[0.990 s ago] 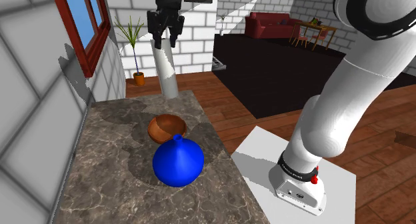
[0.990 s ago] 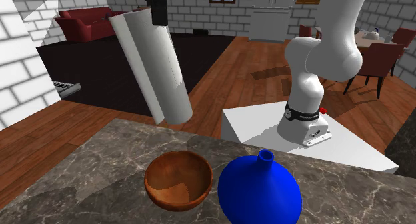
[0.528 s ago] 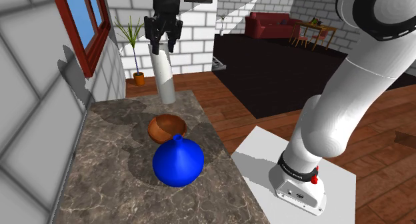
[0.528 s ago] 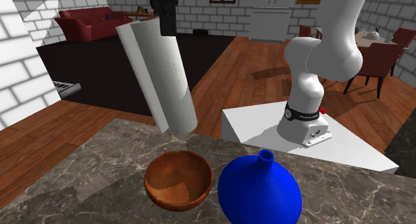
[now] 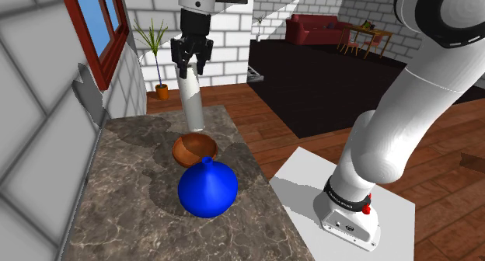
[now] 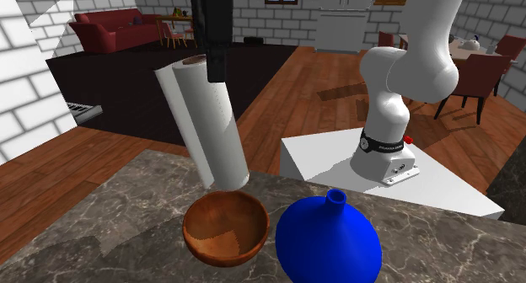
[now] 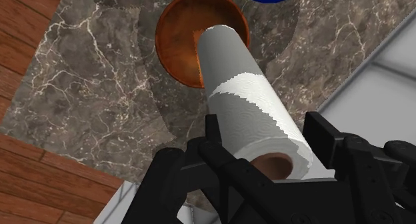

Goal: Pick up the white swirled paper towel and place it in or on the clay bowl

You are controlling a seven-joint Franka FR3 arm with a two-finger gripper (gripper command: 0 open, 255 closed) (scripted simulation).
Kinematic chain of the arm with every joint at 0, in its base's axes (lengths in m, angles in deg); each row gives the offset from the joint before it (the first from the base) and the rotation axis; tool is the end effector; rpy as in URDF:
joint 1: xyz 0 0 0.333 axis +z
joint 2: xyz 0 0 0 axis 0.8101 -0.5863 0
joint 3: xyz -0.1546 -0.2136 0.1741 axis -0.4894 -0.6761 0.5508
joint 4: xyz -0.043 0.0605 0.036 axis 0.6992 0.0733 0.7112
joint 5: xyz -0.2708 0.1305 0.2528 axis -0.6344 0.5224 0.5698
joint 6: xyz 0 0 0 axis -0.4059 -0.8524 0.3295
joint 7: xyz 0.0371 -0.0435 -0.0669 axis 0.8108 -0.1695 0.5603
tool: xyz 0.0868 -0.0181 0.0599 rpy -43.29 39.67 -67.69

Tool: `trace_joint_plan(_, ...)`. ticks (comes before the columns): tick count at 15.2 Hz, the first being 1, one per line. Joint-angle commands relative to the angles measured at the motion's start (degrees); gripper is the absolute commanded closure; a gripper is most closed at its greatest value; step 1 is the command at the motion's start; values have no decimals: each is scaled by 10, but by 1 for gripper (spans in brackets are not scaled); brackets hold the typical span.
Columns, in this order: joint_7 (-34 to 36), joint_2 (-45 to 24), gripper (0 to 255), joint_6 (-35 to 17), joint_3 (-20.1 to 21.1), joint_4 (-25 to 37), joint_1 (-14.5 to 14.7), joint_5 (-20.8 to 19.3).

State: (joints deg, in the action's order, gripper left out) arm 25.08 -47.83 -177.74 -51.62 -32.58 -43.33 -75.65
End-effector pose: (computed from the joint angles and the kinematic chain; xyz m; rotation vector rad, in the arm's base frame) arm 0.4956 0.1730 0.5884 -2.9949 -0.1857 -0.1144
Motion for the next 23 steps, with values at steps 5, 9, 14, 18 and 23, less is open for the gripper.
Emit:
trace_joint_plan(5, -5, 2, 255, -47, 1, -49, 1, 2)
trace_joint_plan(9, -9, 0, 255, -77, 2, -78, 1, 4)
trace_joint_plan(14, -13, -4, 255, -115, 3, -111, 2, 5)
trace_joint_plan(18, -15, -8, 255, -135, 3, -127, 2, 6)
trace_joint_plan(23, -15, -8, 255, -135, 3, -127, 2, 6)
